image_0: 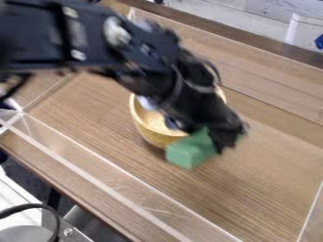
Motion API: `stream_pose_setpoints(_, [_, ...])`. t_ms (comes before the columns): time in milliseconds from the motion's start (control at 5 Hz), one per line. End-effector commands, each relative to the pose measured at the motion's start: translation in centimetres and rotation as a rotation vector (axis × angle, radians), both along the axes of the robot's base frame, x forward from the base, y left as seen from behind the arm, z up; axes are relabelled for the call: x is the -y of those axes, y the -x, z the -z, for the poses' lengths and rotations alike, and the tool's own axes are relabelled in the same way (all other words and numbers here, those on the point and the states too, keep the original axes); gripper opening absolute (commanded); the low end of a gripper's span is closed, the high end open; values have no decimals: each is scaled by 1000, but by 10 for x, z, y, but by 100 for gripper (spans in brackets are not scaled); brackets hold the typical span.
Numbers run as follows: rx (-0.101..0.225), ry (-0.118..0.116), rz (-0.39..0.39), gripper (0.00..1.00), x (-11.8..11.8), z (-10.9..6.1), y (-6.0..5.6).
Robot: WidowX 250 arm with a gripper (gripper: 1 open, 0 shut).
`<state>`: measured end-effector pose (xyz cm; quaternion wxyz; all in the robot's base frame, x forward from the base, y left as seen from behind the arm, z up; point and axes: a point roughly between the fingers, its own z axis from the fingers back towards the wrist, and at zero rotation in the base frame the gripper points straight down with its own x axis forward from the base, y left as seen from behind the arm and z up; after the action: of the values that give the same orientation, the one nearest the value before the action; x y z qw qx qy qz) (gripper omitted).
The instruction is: Remove the green block from inside the brown bowl and put it on the table
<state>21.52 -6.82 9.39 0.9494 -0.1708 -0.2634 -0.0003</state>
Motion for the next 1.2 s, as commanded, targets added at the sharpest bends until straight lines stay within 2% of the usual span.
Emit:
stream_pose_setpoints(0, [16, 2, 44, 0, 24, 3, -8])
stream_pose_setpoints(200, [13, 13, 25, 0, 24, -1, -10])
stream_pose_setpoints(800, [-67, 34, 48, 0, 24, 25, -13])
stream_pose_setpoints(1000, [-82, 50, 46, 100, 27, 20, -8])
